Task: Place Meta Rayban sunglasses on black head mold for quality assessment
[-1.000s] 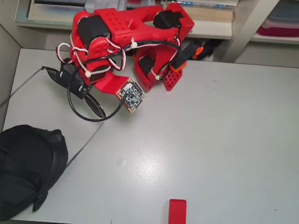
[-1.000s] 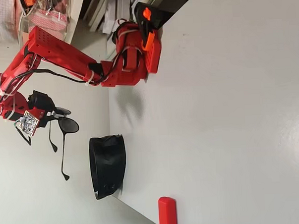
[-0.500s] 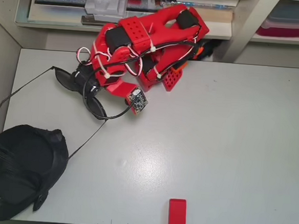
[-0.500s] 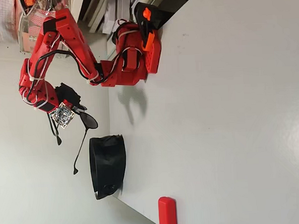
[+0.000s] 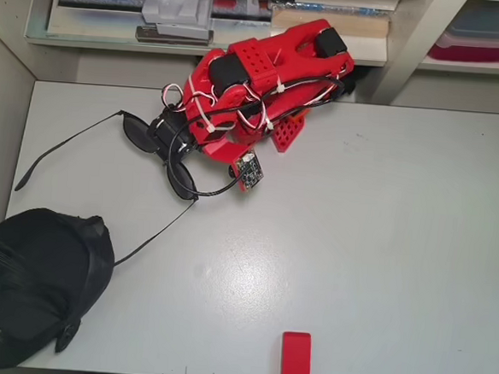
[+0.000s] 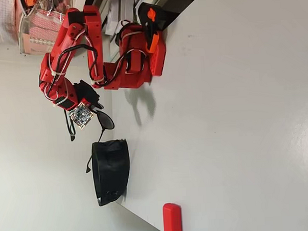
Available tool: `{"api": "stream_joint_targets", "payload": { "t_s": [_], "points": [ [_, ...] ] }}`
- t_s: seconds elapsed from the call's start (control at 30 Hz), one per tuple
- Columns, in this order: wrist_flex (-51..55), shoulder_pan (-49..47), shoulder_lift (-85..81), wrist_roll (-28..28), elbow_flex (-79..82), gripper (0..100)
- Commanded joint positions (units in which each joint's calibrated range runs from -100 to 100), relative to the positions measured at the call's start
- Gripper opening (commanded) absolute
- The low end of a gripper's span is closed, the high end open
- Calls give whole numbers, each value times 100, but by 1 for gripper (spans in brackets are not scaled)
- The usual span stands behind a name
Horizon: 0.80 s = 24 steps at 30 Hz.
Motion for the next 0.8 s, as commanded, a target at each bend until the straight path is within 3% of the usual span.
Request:
{"api": "stream_joint_targets", "payload": {
  "t_s": [0.0, 0.17, 0.77],
  "points": [
    [-530, -195, -142, -216, 287, 0],
    [-1067, -222, -142, -216, 805, 0],
    [-1197, -372, -134, -268, 1169, 0]
  ]
}}
